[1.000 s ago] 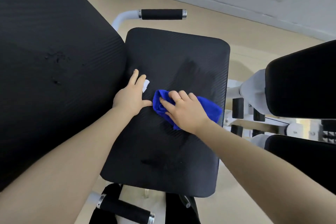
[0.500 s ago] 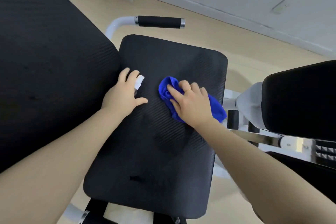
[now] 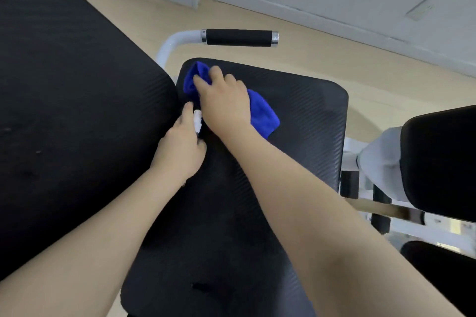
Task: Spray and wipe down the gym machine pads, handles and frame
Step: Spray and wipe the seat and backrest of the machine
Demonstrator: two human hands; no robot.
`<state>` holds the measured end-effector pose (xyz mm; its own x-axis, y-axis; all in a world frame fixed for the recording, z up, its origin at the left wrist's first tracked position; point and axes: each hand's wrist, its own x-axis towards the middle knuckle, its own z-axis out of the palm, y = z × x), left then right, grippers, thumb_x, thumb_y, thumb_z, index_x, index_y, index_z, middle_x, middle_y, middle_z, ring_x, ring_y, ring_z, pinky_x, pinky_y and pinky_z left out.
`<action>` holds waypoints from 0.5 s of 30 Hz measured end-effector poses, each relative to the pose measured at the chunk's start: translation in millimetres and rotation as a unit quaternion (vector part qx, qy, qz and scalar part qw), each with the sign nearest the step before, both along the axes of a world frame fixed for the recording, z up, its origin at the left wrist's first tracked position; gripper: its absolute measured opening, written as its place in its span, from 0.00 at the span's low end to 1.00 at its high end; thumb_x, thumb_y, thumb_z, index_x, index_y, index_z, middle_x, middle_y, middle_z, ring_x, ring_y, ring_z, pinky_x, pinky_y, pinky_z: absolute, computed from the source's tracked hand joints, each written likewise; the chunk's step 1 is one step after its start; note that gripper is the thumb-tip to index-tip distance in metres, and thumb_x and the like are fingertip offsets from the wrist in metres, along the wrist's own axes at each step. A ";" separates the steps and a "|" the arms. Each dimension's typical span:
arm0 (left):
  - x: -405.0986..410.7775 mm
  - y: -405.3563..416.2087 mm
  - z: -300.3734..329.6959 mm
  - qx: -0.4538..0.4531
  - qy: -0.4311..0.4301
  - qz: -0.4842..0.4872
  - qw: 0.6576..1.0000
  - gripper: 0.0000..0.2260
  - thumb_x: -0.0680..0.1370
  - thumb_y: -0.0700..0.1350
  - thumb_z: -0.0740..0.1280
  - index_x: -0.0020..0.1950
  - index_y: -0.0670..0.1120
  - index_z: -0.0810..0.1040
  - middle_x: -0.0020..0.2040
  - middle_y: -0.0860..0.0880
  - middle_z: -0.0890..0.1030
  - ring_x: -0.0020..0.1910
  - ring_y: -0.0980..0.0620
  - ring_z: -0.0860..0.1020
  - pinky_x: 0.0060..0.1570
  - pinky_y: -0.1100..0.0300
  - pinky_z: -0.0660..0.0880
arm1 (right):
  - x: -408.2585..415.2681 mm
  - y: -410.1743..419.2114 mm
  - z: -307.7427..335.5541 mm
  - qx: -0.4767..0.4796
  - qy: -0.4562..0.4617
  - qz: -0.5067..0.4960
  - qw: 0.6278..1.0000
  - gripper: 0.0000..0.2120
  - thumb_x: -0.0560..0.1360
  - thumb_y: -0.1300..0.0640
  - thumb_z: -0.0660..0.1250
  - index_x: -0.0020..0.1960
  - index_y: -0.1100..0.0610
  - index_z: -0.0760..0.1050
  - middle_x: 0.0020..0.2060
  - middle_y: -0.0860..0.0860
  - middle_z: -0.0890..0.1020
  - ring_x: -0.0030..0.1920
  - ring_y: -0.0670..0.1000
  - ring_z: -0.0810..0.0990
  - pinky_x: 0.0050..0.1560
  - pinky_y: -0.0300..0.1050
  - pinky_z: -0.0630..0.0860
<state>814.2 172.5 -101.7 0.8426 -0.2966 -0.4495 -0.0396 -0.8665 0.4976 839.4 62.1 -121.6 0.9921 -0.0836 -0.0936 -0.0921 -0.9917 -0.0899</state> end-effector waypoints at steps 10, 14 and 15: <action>-28.3 5.4 3.0 -0.112 -0.065 0.099 0.987 0.17 0.77 0.39 0.63 0.64 0.40 0.64 0.57 0.42 0.73 0.47 0.42 0.77 0.41 0.56 0.67 | -24.3 -71.5 10.3 -0.057 -0.026 -0.170 0.984 0.16 0.78 0.58 0.58 0.65 0.53 0.70 0.59 0.57 0.72 0.54 0.60 0.72 0.46 0.50 0.63; -28.5 6.2 1.4 -0.096 -0.085 0.074 0.989 0.19 0.77 0.39 0.63 0.66 0.39 0.65 0.61 0.41 0.71 0.50 0.40 0.75 0.42 0.55 0.68 | -15.8 -21.8 -3.9 -0.037 -0.025 -0.045 0.998 0.19 0.71 0.57 0.68 0.62 0.50 0.75 0.55 0.55 0.78 0.47 0.58 0.77 0.44 0.50 0.69; -28.1 5.6 1.5 -0.093 -0.091 0.068 0.989 0.19 0.77 0.39 0.63 0.66 0.38 0.65 0.61 0.41 0.71 0.50 0.39 0.75 0.42 0.55 0.68 | -16.3 -21.8 -2.6 -0.032 -0.036 0.004 0.999 0.20 0.66 0.57 0.72 0.58 0.49 0.78 0.52 0.54 0.80 0.43 0.57 0.78 0.42 0.50 0.71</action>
<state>786.1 178.1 -100.2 0.9425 -0.2376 -0.2352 -0.0322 -0.7647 0.6435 823.1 40.3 -124.3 0.9968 -0.0784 -0.0172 -0.0790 -0.9963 -0.0327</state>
